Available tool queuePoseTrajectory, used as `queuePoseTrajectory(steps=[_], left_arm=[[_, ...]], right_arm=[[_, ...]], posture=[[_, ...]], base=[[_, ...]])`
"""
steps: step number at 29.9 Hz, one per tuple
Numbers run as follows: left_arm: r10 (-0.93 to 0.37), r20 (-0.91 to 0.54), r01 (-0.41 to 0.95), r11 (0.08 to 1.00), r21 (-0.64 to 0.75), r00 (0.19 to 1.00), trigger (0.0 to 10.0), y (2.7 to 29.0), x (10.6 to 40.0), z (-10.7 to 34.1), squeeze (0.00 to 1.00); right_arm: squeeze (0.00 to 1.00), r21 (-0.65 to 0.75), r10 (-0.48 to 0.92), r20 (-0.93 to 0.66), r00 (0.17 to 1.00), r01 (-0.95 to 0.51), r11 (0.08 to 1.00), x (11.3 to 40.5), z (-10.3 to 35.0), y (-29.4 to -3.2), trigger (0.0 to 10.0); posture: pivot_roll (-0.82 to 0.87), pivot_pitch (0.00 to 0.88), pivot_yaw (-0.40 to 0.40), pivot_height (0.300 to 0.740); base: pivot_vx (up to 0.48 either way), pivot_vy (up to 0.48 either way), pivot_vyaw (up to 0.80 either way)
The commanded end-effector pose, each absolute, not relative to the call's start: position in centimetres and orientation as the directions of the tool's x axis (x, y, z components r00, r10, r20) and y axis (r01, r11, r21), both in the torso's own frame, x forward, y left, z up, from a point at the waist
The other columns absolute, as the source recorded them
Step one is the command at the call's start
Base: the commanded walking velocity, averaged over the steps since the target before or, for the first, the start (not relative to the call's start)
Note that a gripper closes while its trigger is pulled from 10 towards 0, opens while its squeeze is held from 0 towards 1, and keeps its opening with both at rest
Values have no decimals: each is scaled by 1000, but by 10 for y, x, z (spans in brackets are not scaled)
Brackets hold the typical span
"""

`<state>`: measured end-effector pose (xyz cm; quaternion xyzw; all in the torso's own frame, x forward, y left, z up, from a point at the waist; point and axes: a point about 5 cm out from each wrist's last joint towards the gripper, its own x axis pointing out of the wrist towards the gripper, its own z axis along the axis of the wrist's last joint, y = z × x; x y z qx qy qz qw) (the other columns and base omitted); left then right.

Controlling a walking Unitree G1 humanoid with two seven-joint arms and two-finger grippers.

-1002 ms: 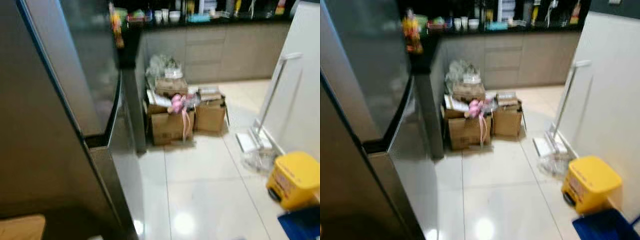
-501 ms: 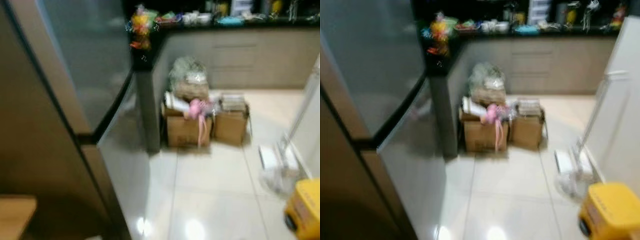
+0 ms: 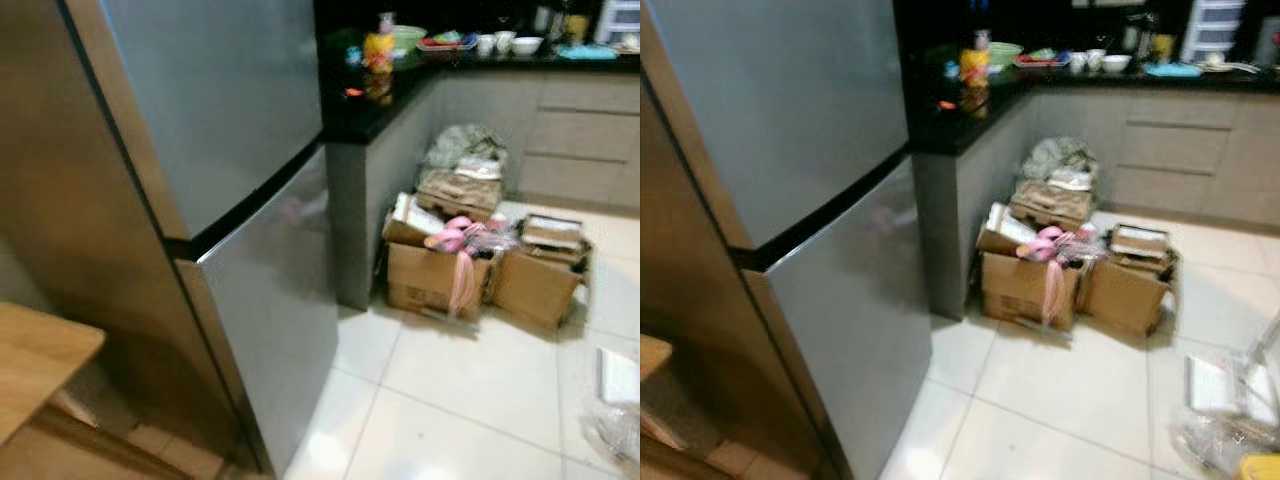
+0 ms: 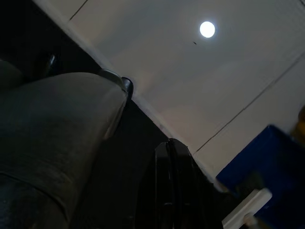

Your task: Restocking fridge

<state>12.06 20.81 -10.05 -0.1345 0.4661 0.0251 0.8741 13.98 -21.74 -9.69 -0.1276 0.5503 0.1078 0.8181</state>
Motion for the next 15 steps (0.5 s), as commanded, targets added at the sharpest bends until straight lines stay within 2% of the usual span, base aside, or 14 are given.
queuePoseTrajectory(steps=[1, 15], left_arm=[[-100, -822, -169, 958, -232, 561, 10000, 204, 120, -101, 0], [-101, -820, -162, 960, -229, 564, 10000, 202, 122, -101, 0]], right_arm=[[0, -87, 45, -926, 375, -328, 941, 141, -98, -212, 10000], [0, -104, 28, -928, 371, -331, 938, 140, -97, -216, 10000]], posture=[[-73, 0, 30, 740], [-75, 0, 31, 740]], base=[[0, 0, 781], [0, 0, 777]])
